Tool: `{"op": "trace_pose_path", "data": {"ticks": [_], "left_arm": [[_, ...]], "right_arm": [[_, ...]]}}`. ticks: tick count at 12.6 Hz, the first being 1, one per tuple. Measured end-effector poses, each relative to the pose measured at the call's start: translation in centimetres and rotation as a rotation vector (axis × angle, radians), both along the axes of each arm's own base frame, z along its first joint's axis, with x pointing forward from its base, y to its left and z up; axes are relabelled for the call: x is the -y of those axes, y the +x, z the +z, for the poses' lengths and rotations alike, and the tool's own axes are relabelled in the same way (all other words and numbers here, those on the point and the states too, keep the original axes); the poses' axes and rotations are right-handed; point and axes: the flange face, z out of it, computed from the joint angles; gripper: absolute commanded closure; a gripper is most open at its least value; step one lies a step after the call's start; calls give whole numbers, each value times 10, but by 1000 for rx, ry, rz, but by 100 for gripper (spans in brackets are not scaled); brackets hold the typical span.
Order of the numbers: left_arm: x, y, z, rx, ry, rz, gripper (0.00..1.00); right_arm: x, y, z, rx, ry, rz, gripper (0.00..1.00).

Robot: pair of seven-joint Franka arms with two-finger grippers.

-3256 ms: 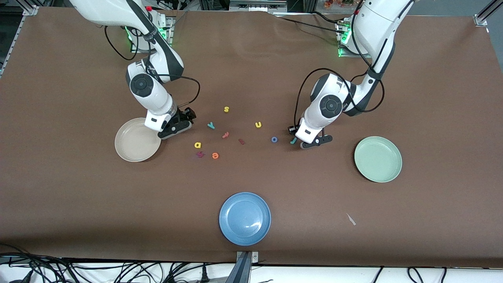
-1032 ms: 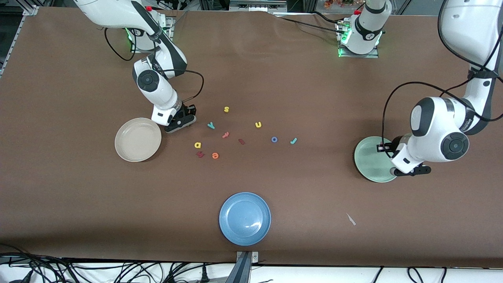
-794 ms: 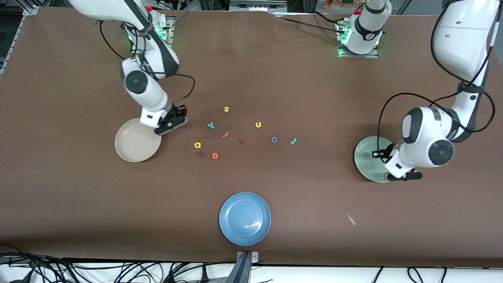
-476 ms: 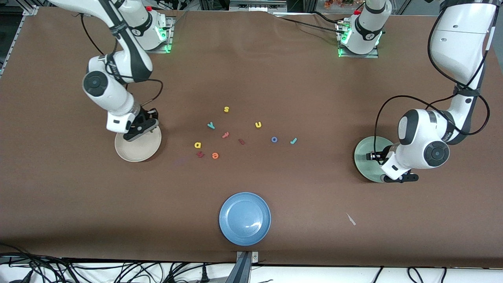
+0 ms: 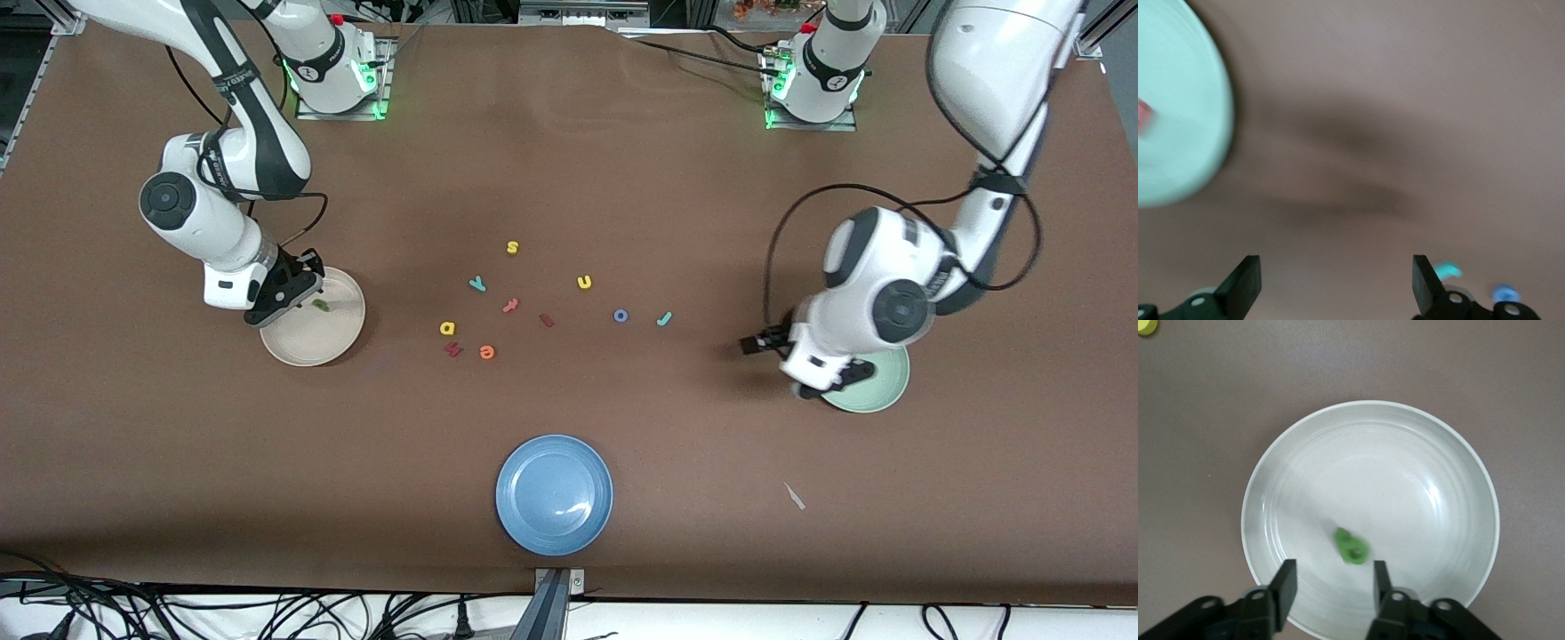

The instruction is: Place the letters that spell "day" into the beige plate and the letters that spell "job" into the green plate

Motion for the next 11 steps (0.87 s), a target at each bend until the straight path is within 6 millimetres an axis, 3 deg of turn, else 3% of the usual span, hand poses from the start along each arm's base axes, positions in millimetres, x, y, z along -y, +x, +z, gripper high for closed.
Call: {"op": "trace_pose_path", "data": {"ticks": [2,4,5,7,11], "left_arm": [[59,-17,-16,33,-2,81,6],[96,-31,-46,43,-17,133,13],[102,-35,-63,34,-17,150,14],[104,-38,-87,29,-4,159,16],[103,-38,-96,33,6,166,25]], "right_arm": [[0,0,0,1,0,0,28],[-1,3,3,8,1,-22,25],[-5,5,5,14,3,-44,25],[-32,12,8,24,11,-86,25],[-112,20,-1,19,35,-219,22]]}}
